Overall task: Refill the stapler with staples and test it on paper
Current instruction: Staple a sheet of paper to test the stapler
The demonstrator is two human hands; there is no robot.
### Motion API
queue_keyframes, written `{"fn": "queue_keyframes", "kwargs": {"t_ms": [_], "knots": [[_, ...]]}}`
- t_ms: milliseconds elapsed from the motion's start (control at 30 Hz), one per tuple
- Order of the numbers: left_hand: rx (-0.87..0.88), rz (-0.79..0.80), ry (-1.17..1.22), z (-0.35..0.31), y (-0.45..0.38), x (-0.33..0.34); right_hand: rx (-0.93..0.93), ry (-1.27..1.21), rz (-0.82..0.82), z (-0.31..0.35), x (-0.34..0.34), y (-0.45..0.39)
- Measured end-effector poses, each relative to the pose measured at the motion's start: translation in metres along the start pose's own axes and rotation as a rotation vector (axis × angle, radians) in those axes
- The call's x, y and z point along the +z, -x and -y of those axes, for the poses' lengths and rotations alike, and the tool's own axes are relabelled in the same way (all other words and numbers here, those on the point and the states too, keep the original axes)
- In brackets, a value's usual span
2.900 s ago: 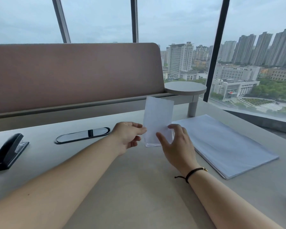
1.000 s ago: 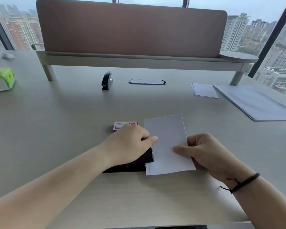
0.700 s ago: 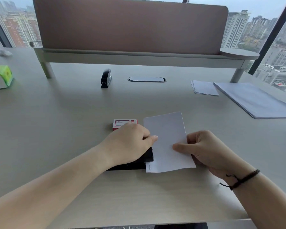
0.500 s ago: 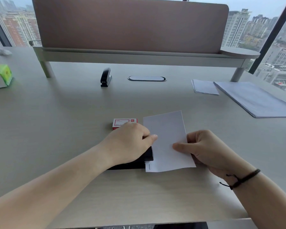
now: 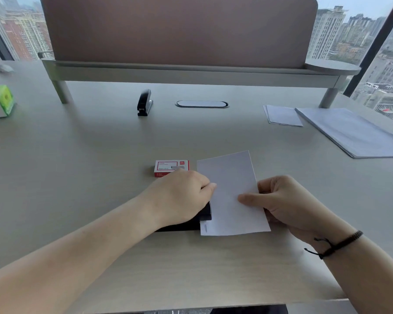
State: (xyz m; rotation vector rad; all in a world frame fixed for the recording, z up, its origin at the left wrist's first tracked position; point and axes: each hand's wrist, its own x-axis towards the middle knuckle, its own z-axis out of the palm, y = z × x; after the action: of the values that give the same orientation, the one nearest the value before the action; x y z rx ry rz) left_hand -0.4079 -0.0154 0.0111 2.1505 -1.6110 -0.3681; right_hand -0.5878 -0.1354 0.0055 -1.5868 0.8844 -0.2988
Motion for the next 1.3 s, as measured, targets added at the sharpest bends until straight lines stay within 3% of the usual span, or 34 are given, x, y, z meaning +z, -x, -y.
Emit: {"fn": "queue_keyframes", "kwargs": {"t_ms": [800, 1000, 1300], "knots": [[-0.028, 0.052, -0.244, -0.006, -0.004, 0.001, 0.018, -0.023, 0.054, 0.004, 0.000, 0.002], [-0.071, -0.004, -0.226, -0.007, -0.002, 0.010, 0.012, -0.033, 0.060, 0.003, 0.002, 0.004], [-0.039, 0.073, -0.072, -0.003, -0.001, -0.003, -0.008, -0.002, 0.032, 0.005, 0.006, 0.005]]}}
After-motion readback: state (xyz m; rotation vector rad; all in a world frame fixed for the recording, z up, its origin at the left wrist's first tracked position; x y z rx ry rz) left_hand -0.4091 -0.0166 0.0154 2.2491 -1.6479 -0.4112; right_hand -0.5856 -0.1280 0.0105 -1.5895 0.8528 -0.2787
